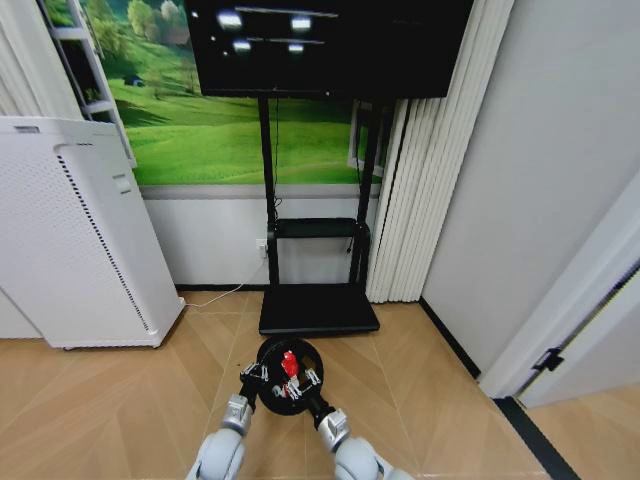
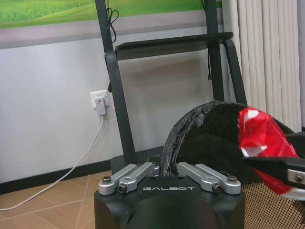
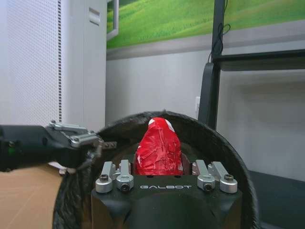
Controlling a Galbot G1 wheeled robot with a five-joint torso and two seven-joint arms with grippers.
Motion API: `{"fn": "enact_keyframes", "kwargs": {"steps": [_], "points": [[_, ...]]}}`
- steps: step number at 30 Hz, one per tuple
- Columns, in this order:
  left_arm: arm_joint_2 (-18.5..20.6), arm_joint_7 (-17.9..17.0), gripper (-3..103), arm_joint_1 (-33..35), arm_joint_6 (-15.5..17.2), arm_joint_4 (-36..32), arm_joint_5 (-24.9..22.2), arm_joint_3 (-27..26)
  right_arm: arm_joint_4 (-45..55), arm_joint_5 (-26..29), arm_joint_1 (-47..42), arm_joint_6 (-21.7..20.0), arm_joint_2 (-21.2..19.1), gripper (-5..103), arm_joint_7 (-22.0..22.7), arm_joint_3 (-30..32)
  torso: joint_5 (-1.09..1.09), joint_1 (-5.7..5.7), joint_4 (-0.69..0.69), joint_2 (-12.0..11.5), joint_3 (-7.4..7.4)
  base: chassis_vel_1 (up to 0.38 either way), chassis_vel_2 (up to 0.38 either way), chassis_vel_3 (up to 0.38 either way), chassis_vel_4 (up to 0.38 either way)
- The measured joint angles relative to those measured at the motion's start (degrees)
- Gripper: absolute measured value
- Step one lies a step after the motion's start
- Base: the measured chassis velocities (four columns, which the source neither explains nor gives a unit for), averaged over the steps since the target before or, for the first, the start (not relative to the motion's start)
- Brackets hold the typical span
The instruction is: Pick up the trash bin and place the garbage on the floor into it.
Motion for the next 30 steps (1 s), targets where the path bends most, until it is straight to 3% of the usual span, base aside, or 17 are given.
{"fn": "enact_keyframes", "kwargs": {"steps": [1, 2, 4, 6, 7, 9, 14, 19, 22, 30], "points": [[0.00, 0.00, 5, 0.00, 0.00, 0.00, 0.00, 0.00, 0.00, 0.00, 0.00, 0.00, 0.00, 47, 0.00, 0.00, 0.00, 0.00, 0.00, 0.00, 0.00, 0.000, 0.000, 0.000, 0.000], [0.06, 0.00, 5, 0.01, 0.00, -0.04, 0.00, -0.06, 0.08, -0.02, -0.27, -0.32, -0.33, 58, -0.25, 0.42, 0.01, 0.00, 0.00, 0.00, 0.00, 0.000, 0.000, 0.000, 0.000], [0.08, 0.02, 5, -0.02, -0.01, -0.05, 0.00, -0.07, 0.11, -0.19, -0.50, -0.39, -0.59, 58, -0.54, 0.87, 0.01, 0.00, 0.00, 0.00, 0.00, 0.000, 0.000, 0.000, 0.000], [0.06, 0.08, 5, -0.25, -0.01, -0.05, 0.00, -0.07, 0.27, -0.45, -0.98, -0.40, -1.15, 69, -0.98, 1.65, 0.01, 0.00, 0.00, 0.00, 0.00, 0.000, 0.000, 0.000, 0.000], [0.06, 0.08, 5, -0.25, -0.01, -0.05, 0.00, -0.07, 0.27, -0.45, -0.98, -0.40, -1.15, 69, -0.98, 1.65, 0.01, 0.00, 0.00, 0.00, 0.00, 0.000, 0.000, 0.000, 0.000], [-0.09, 0.08, 5, -0.45, -0.01, -0.05, 0.01, 0.01, 0.52, -0.61, -1.40, -0.40, -1.49, 85, -1.06, 2.15, 0.01, 0.00, 0.00, 0.00, 0.00, 0.000, 0.000, 0.000, 0.000], [-0.31, 0.09, 5, -0.55, -0.01, -0.01, 0.02, 0.04, 0.58, -0.80, -1.69, -0.39, -1.63, 99, -1.02, 2.57, 0.01, 0.00, 0.00, 0.00, 0.00, 0.000, 0.000, 0.000, 0.000], [-0.24, 0.10, 5, -0.06, 0.00, -0.54, -0.04, -0.69, 1.56, 1.63, -1.99, -1.07, -1.87, 100, 0.68, 3.76, 0.01, 0.00, 0.00, 0.00, 0.00, 0.000, 0.000, 0.000, 0.000], [0.56, 0.09, 5, 1.54, -0.01, -2.00, -0.51, -3.16, 3.79, 7.27, -2.38, -3.32, -3.31, 100, 3.99, 6.48, 0.02, 0.00, 0.01, 0.00, -0.01, 0.000, 0.000, 0.000, 0.000], [2.05, 0.19, 5, 5.30, -0.03, -5.77, -1.33, -7.35, 6.39, 10.26, -2.82, -7.25, -6.50, 100, 9.32, 12.78, 0.00, 0.00, 0.00, 0.00, -0.01, 0.000, 0.000, 0.000, 0.000]]}}
